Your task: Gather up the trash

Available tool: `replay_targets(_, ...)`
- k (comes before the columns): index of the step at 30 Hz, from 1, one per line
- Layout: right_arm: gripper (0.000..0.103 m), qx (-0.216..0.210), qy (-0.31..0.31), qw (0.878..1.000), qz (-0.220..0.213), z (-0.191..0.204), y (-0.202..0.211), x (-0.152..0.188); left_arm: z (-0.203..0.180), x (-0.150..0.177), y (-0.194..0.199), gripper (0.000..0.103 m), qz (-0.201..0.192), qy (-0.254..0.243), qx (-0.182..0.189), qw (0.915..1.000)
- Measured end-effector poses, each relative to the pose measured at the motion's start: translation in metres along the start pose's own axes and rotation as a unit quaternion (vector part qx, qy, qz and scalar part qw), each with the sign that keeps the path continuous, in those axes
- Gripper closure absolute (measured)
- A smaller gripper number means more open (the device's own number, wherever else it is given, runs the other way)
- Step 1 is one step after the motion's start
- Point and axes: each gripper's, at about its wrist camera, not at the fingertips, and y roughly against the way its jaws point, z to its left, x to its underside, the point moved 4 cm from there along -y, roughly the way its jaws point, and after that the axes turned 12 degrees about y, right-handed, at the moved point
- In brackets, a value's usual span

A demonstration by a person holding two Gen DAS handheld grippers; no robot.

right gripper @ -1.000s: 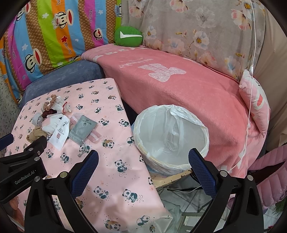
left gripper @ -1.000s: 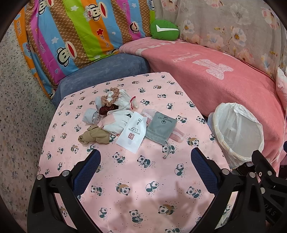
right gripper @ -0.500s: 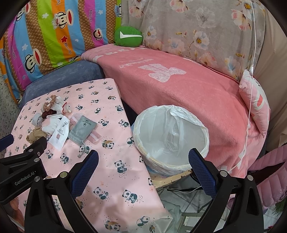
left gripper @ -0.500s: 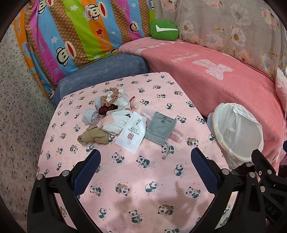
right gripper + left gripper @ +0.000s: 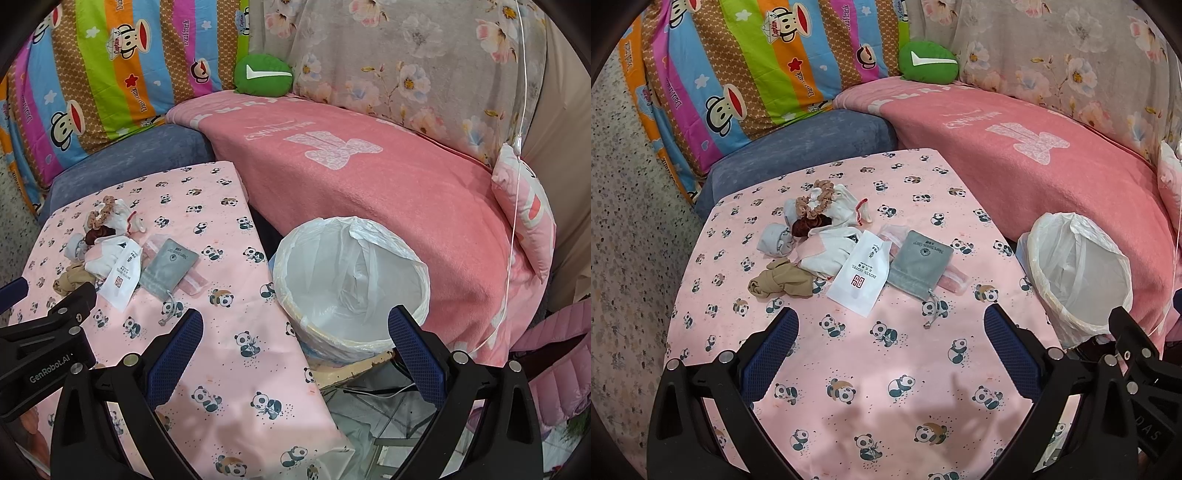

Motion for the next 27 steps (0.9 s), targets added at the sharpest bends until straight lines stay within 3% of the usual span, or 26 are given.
replay_targets(17,0.005,0.007,-0.002,1.0,-0.001,0.002,-0.006,-0.005,-0.002,0.001,-0.01,0.007,-0.002,0.003,0.005,1.0)
replay_targets(27,0.005,0.009,-0.001,1.0,-0.012,0.025,-0.01,-0.017,0.036,-0.014,-0.023,0.007,-0.009,0.015,0.014,0.9997)
